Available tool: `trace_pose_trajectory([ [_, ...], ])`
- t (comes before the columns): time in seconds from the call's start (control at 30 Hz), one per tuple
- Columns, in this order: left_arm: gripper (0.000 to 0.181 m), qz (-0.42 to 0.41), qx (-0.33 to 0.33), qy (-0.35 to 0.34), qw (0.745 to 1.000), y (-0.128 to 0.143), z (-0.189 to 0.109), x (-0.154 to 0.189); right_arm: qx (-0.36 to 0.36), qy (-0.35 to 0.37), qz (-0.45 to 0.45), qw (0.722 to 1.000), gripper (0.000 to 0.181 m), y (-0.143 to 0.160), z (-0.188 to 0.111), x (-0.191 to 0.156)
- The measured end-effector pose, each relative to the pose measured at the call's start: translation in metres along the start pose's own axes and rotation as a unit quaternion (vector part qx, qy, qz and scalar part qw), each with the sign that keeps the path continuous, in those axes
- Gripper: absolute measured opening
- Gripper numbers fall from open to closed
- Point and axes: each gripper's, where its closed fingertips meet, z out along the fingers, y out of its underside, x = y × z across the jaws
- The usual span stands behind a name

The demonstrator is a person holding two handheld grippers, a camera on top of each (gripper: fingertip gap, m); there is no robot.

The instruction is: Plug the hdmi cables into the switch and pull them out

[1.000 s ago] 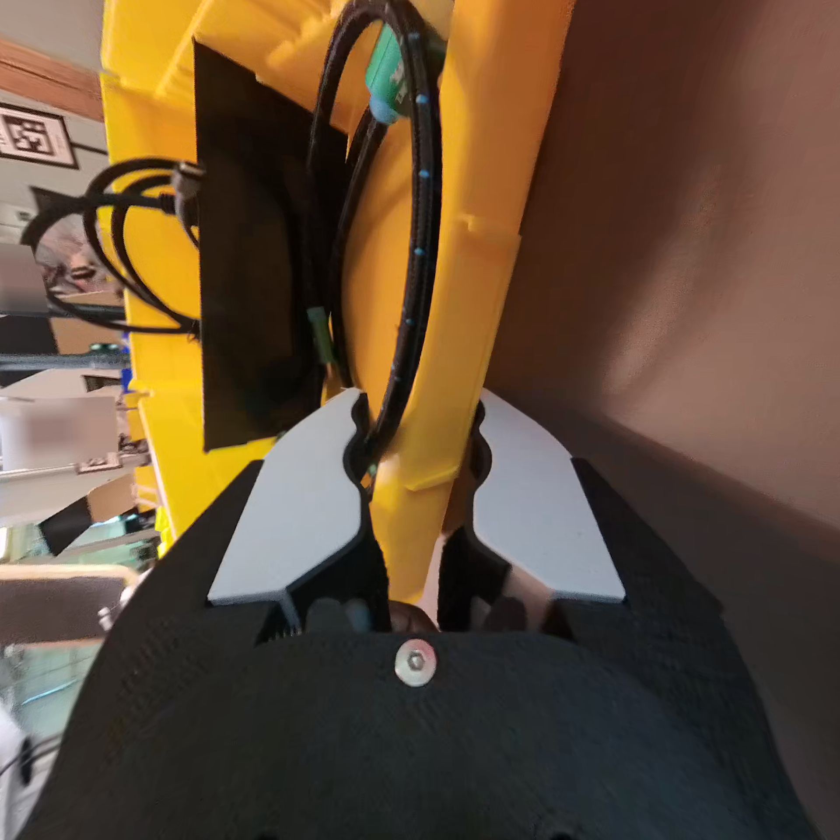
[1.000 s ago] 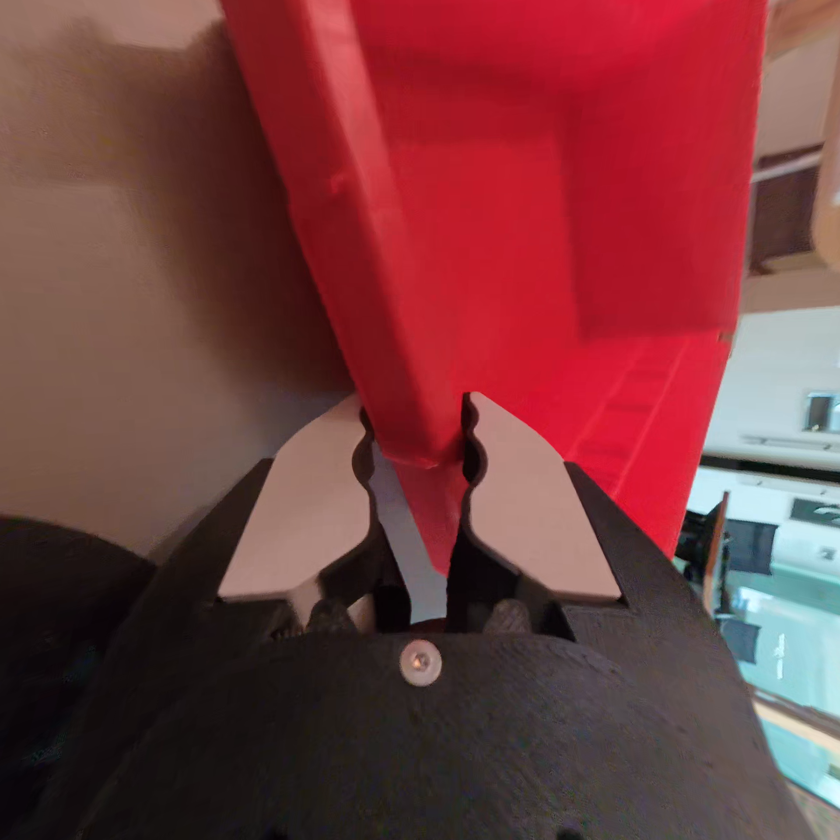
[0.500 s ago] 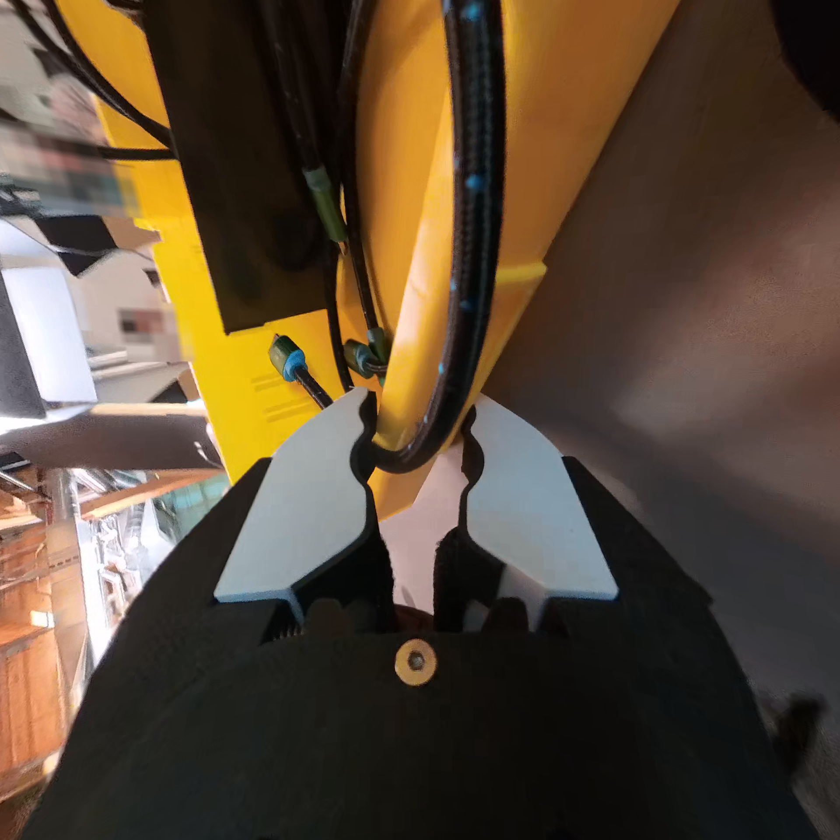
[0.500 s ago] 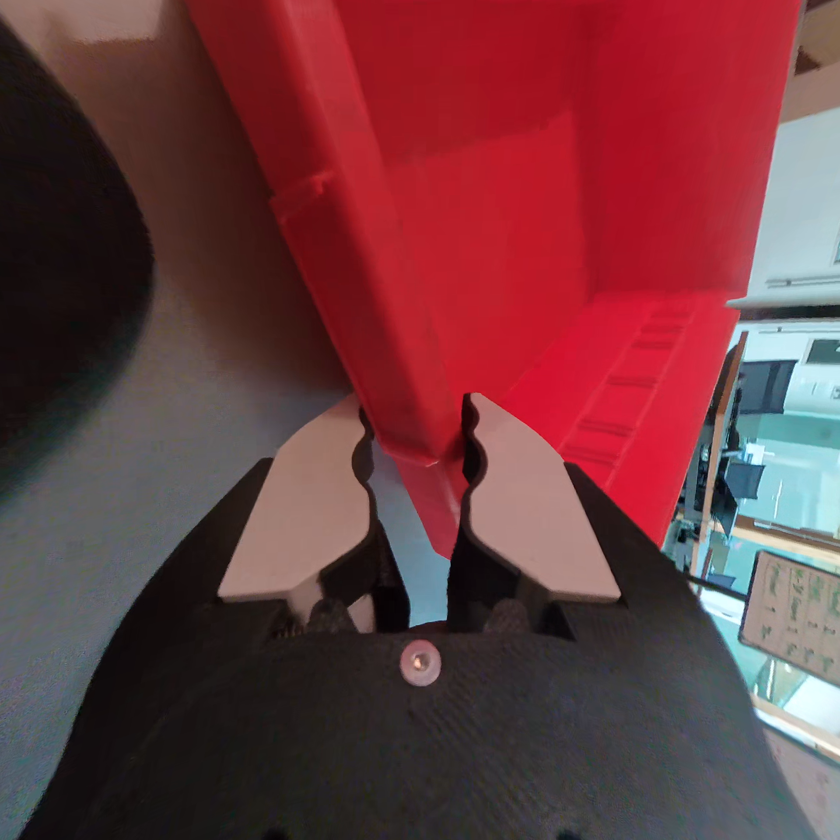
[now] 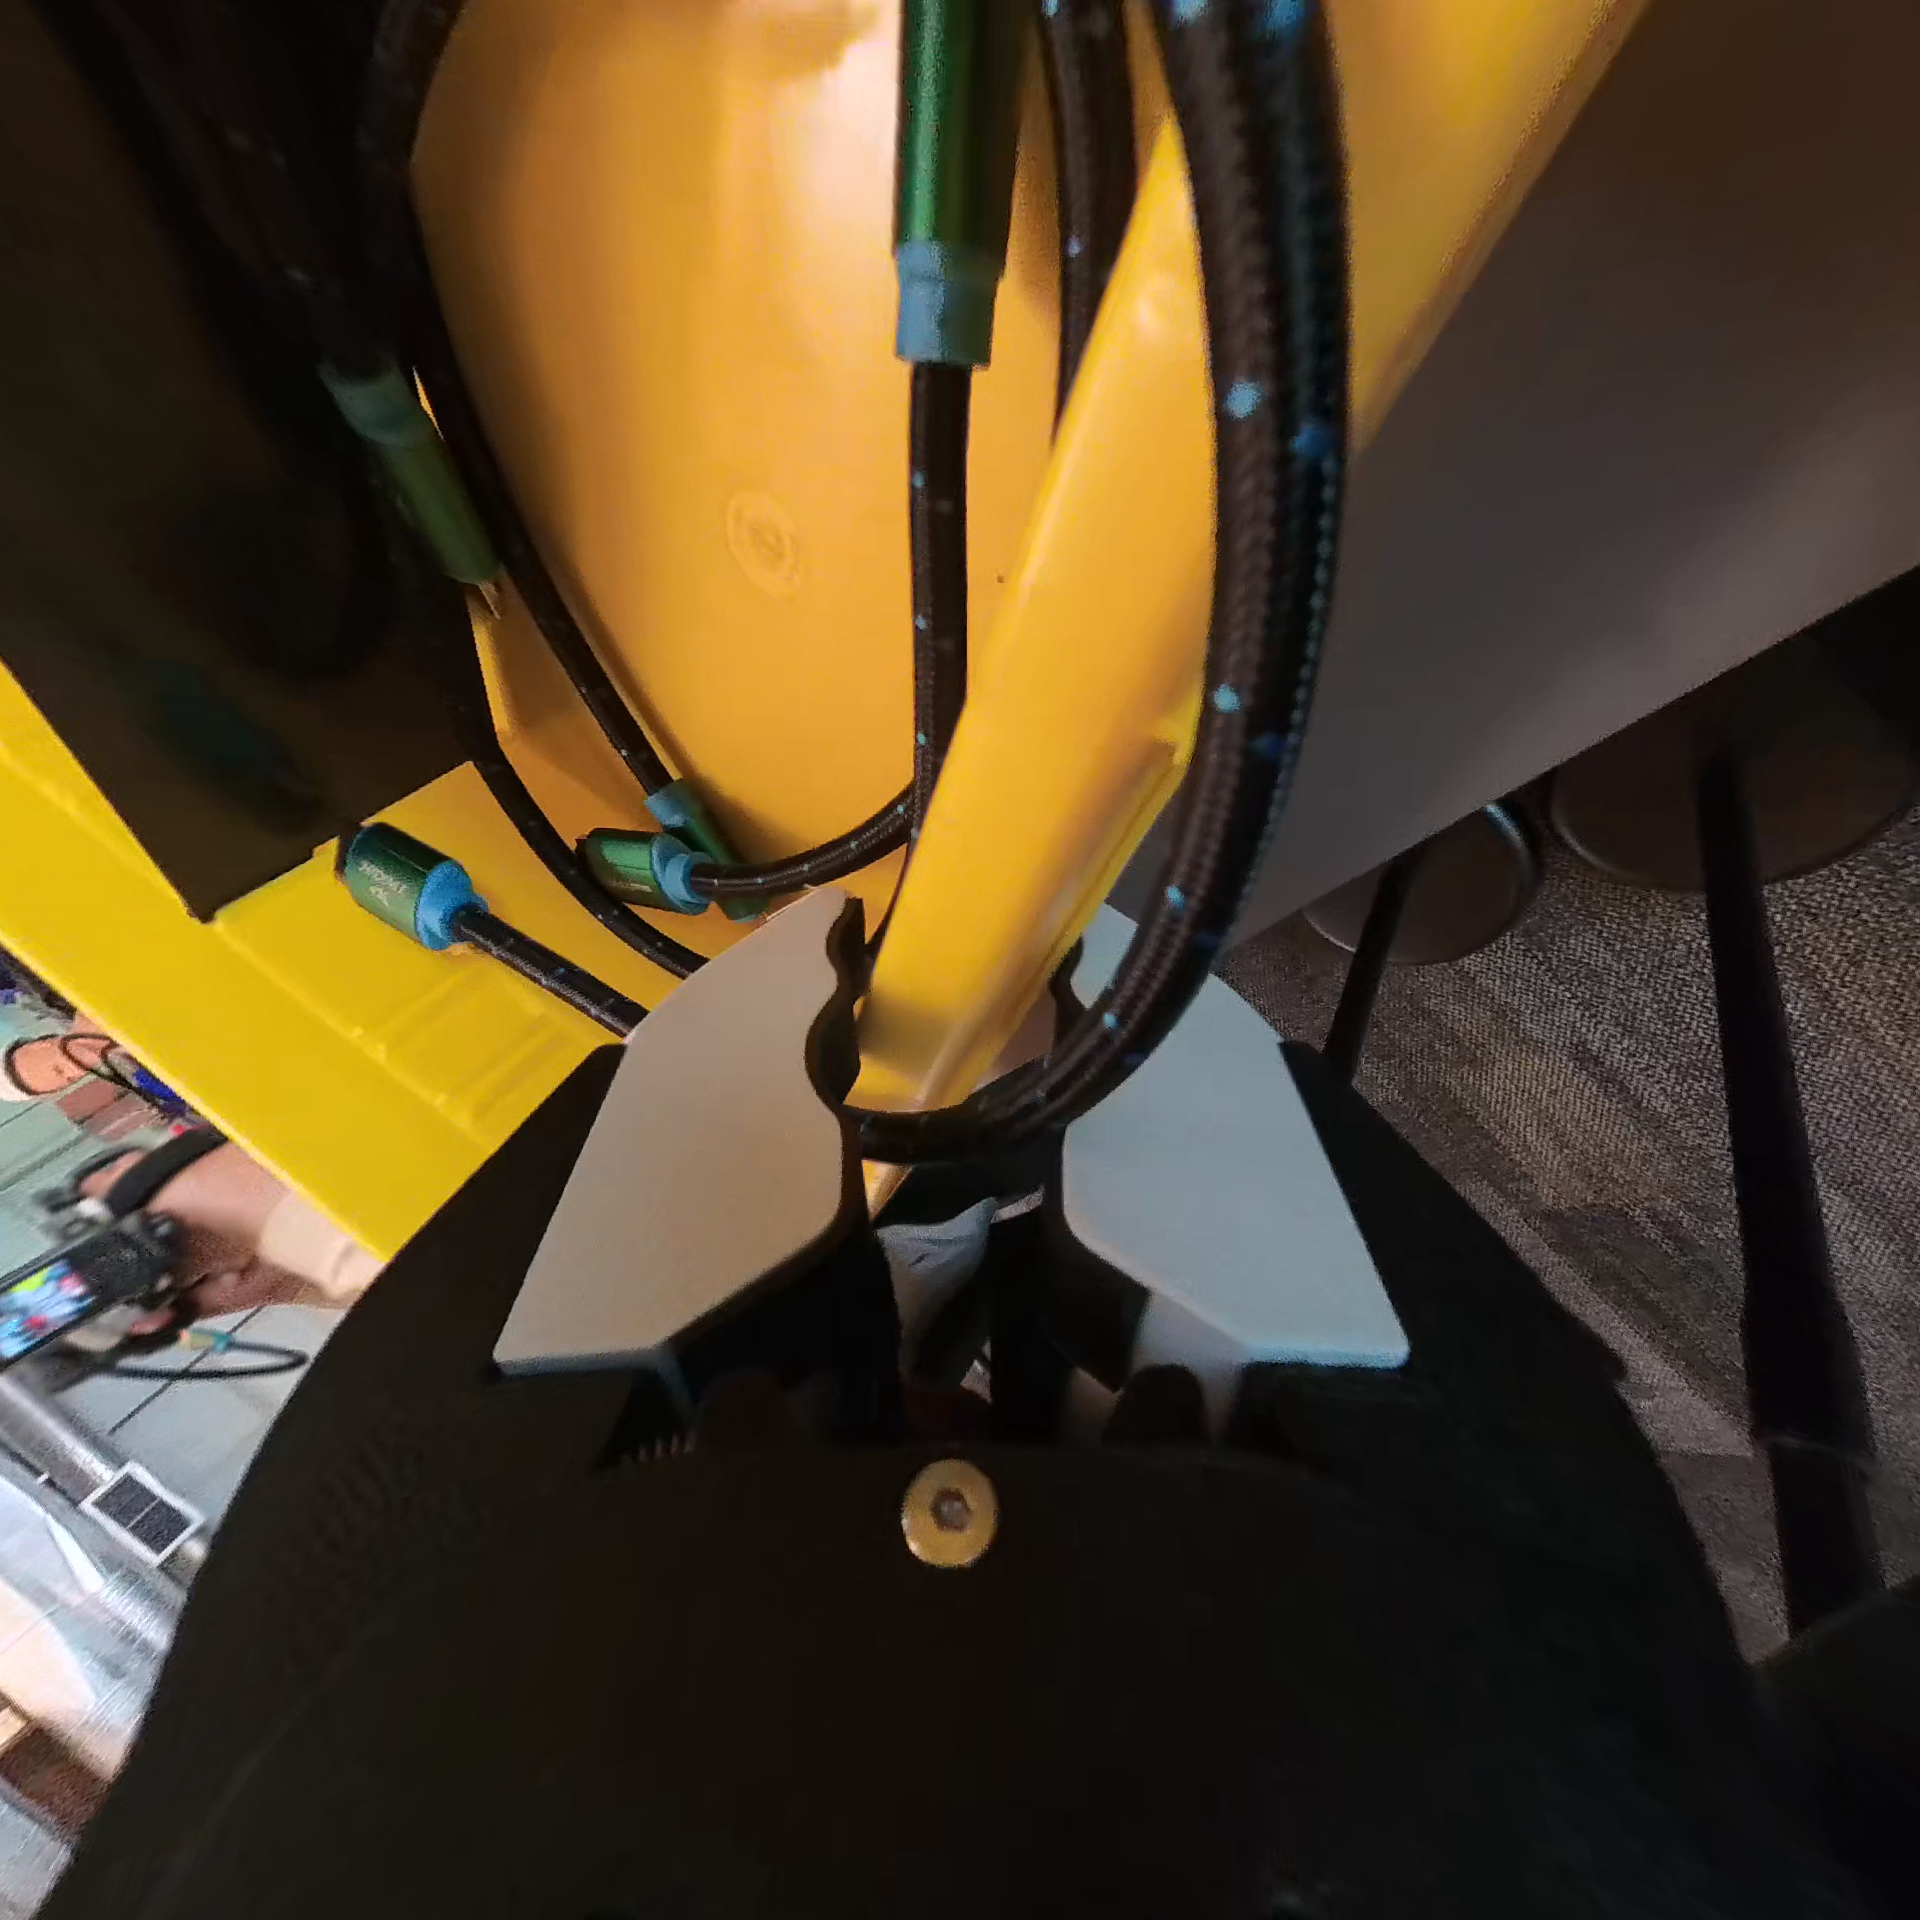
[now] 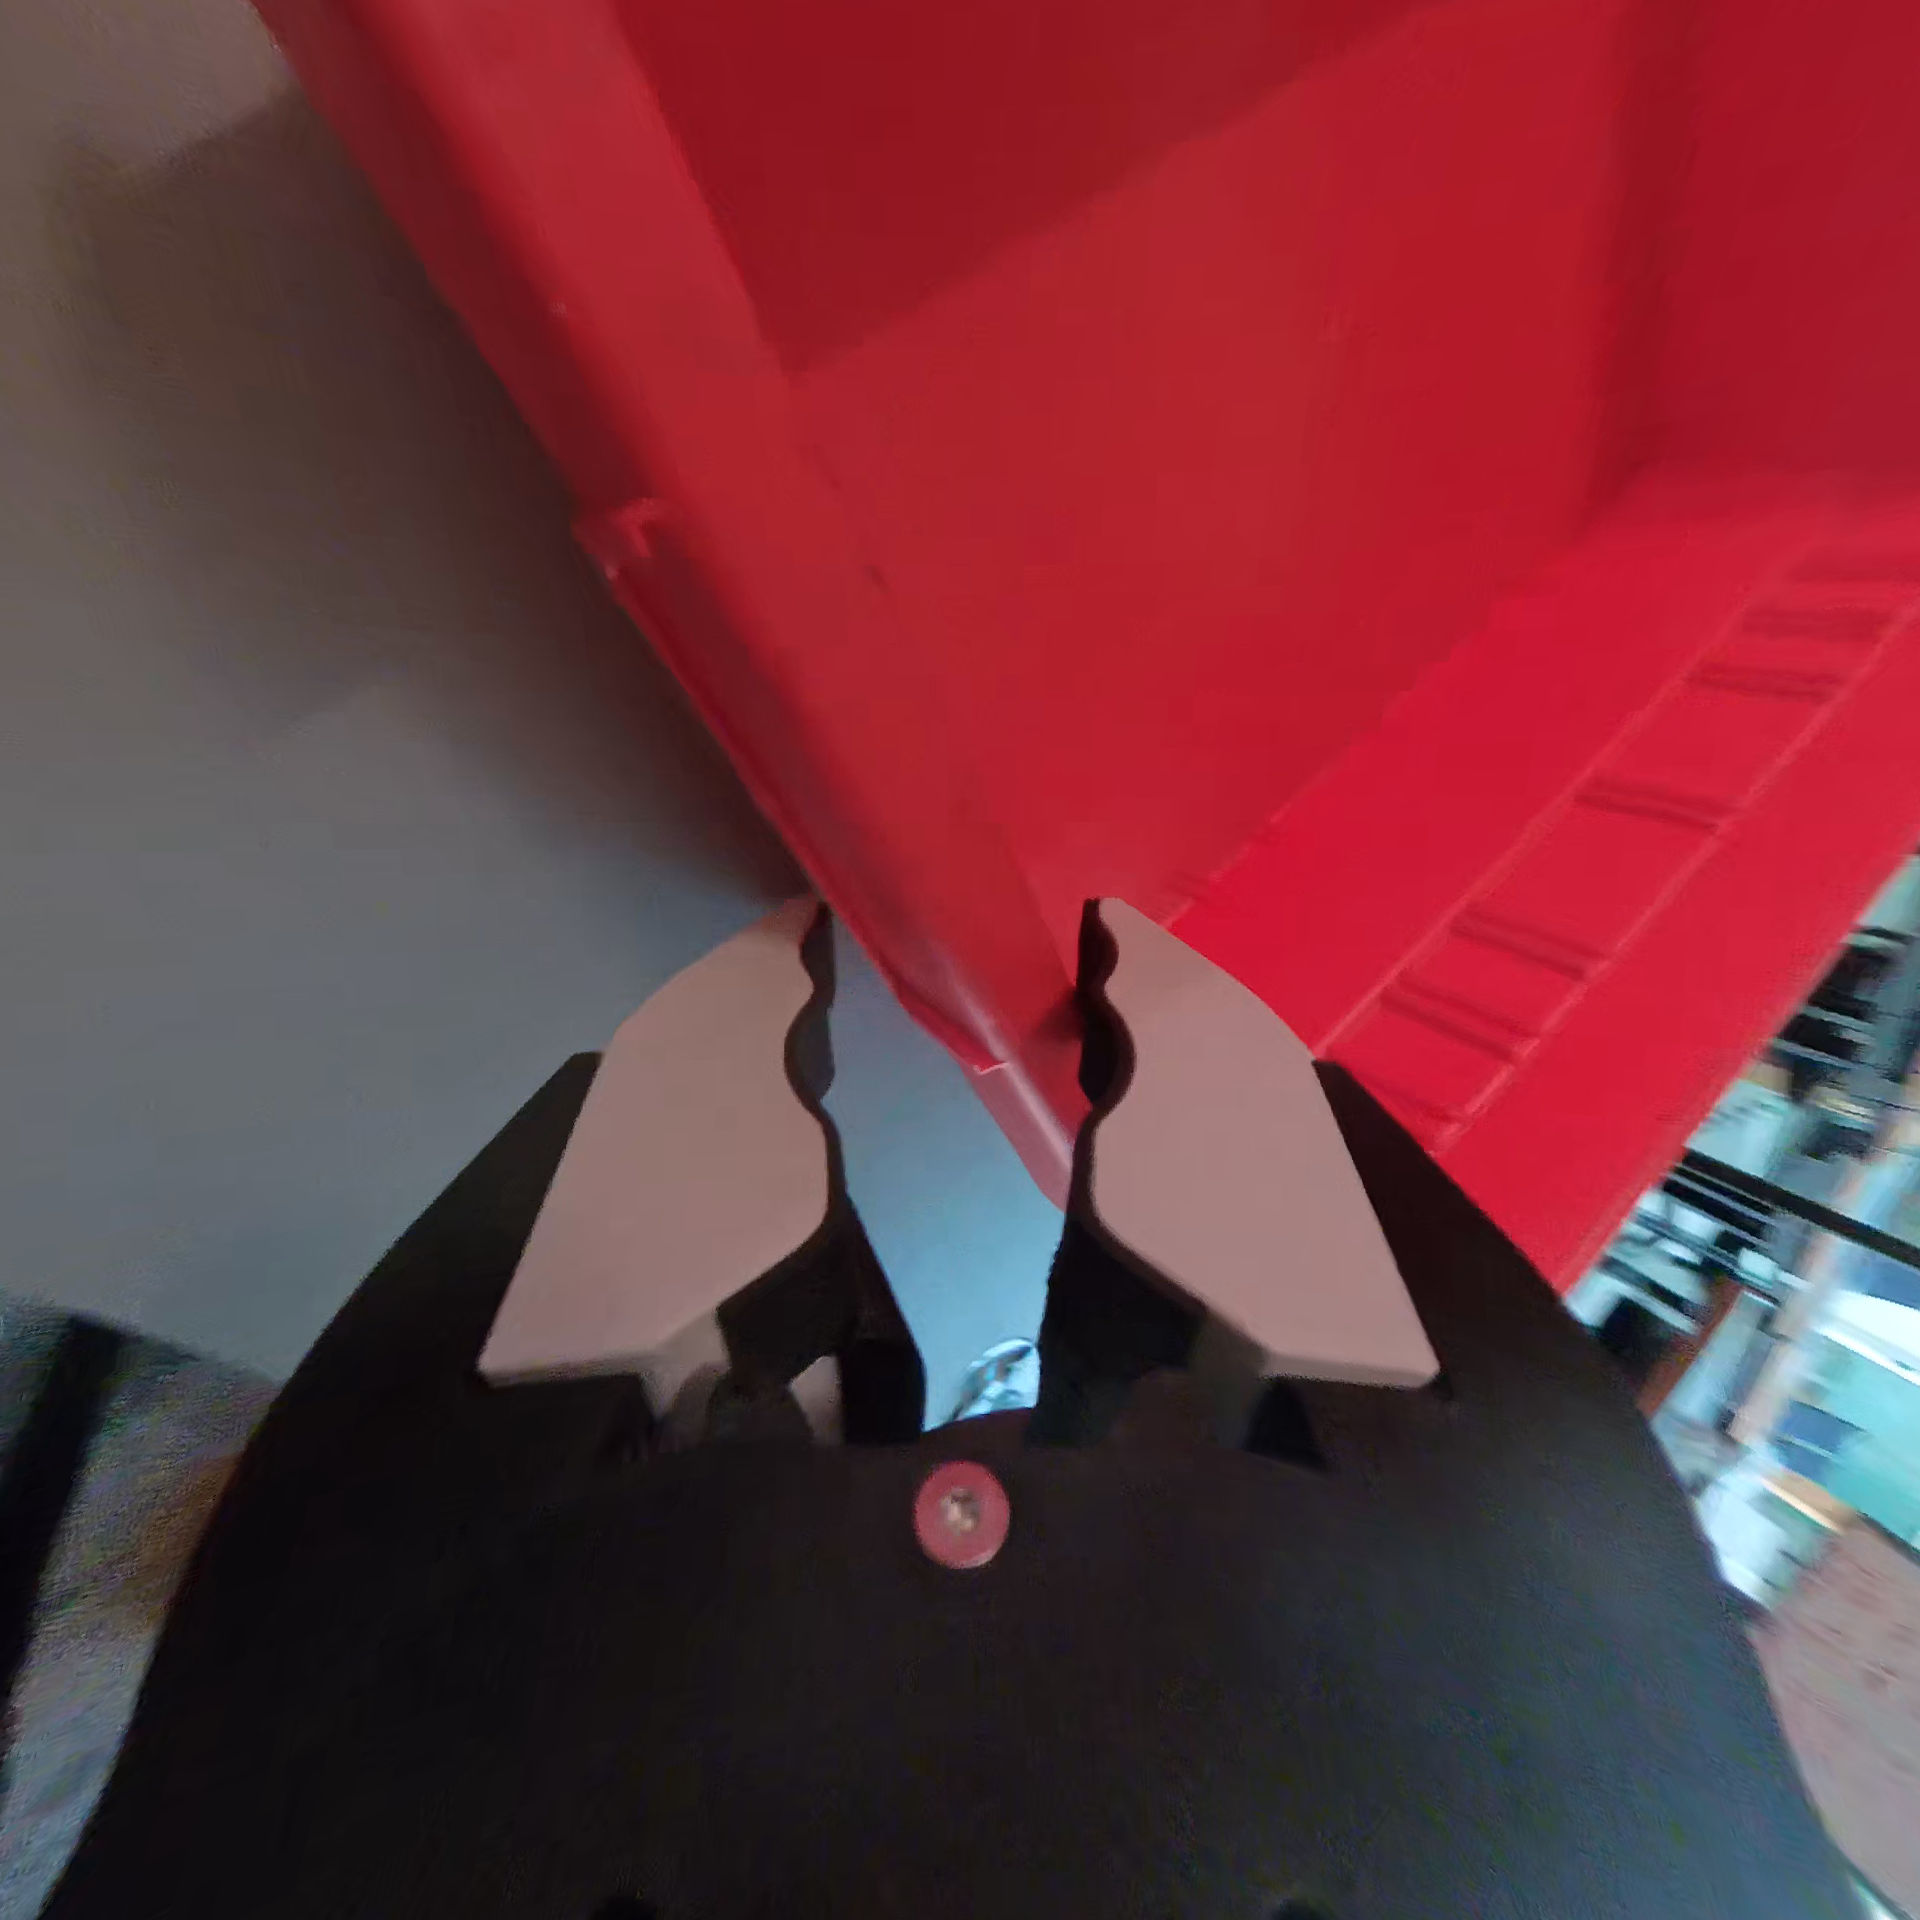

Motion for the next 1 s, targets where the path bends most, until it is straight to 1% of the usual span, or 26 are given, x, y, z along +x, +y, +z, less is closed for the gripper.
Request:
trace_pose_trajectory([
  [0.03,0.033,0.004,0.007,0.005,1.000,0.000,0.001,0.000,0.018,-0.033,0.016,0.999,0.053,-0.004,-0.004,-0.008],
  [0.07,0.033,0.008,0.018,0.009,1.000,-0.001,0.001,-0.001,0.049,-0.078,0.039,0.995,0.067,-0.011,-0.012,-0.018],
  [0.1,0.033,0.011,0.032,0.013,0.999,-0.001,0.001,-0.001,0.090,-0.114,0.064,0.987,0.075,-0.020,-0.023,-0.024],
  [0.13,0.034,0.007,0.046,0.020,0.999,-0.001,0.001,-0.001,0.140,-0.138,0.083,0.977,0.082,-0.032,-0.037,-0.025],
  [0.2,0.037,-0.024,0.078,0.048,0.996,-0.002,0.000,0.000,0.261,-0.156,0.105,0.947,0.099,-0.057,-0.076,-0.019],
  [0.27,0.066,-0.067,0.114,0.086,0.987,-0.001,-0.009,0.002,0.402,-0.139,0.121,0.897,0.118,-0.084,-0.125,-0.003],
  [0.3,0.074,-0.087,0.143,0.095,0.981,-0.003,-0.016,0.000,0.476,-0.113,0.129,0.863,0.126,-0.096,-0.151,0.008],
  [0.33,0.081,-0.103,0.181,0.098,0.973,-0.008,-0.026,-0.004,0.549,-0.083,0.136,0.821,0.135,-0.106,-0.178,0.018],
  [0.37,0.087,-0.117,0.225,0.095,0.963,-0.013,-0.038,-0.009,0.619,-0.053,0.135,0.772,0.140,-0.115,-0.205,0.025],
  [0.43,0.100,-0.154,0.315,0.063,0.934,-0.024,-0.063,-0.030,0.733,0.015,0.123,0.669,0.141,-0.123,-0.252,0.033],
  [0.47,0.106,-0.186,0.360,0.031,0.914,-0.030,-0.075,-0.047,0.773,0.037,0.117,0.622,0.140,-0.127,-0.269,0.032],
  [0.5,0.117,-0.228,0.405,-0.010,0.885,-0.034,-0.088,-0.069,0.806,0.053,0.121,0.577,0.142,-0.130,-0.281,0.032],
  [0.53,0.122,-0.271,0.444,-0.050,0.853,-0.035,-0.099,-0.090,0.833,0.067,0.135,0.533,0.142,-0.134,-0.288,0.034],
  [0.57,0.122,-0.304,0.474,-0.081,0.823,-0.035,-0.109,-0.107,0.852,0.080,0.146,0.496,0.140,-0.139,-0.291,0.033],
  [0.6,0.122,-0.322,0.494,-0.098,0.802,-0.035,-0.116,-0.120,0.862,0.087,0.147,0.478,0.140,-0.147,-0.290,0.030],
  [0.63,0.121,-0.328,0.504,-0.105,0.792,-0.037,-0.119,-0.129,0.863,0.091,0.141,0.476,0.140,-0.158,-0.286,0.024],
  [0.67,0.118,-0.325,0.506,-0.101,0.792,-0.041,-0.119,-0.135,0.858,0.094,0.132,0.487,0.140,-0.171,-0.281,0.019],
  [0.7,0.110,-0.313,0.504,-0.088,0.800,-0.047,-0.116,-0.138,0.851,0.100,0.114,0.502,0.143,-0.185,-0.278,0.014],
  [0.77,0.085,-0.277,0.486,-0.063,0.826,-0.060,-0.107,-0.145,0.844,0.110,0.068,0.521,0.144,-0.207,-0.278,0.000],
  [0.83,0.065,-0.243,0.432,-0.063,0.866,-0.066,-0.086,-0.159,0.844,0.117,0.032,0.523,0.145,-0.221,-0.286,-0.011],
  [0.87,0.063,-0.220,0.398,-0.051,0.889,-0.068,-0.072,-0.164,0.849,0.115,0.024,0.514,0.144,-0.225,-0.291,-0.015],
  [0.9,0.063,-0.201,0.363,-0.023,0.909,-0.071,-0.056,-0.165,0.859,0.110,0.023,0.500,0.143,-0.227,-0.297,-0.019],
  [0.97,0.062,-0.190,0.302,0.034,0.933,-0.076,-0.025,-0.168,0.878,0.096,0.039,0.467,0.138,-0.229,-0.303,-0.027],
  [1.0,0.061,-0.186,0.276,0.057,0.941,-0.079,-0.010,-0.169,0.884,0.091,0.049,0.457,0.136,-0.231,-0.301,-0.031],
])
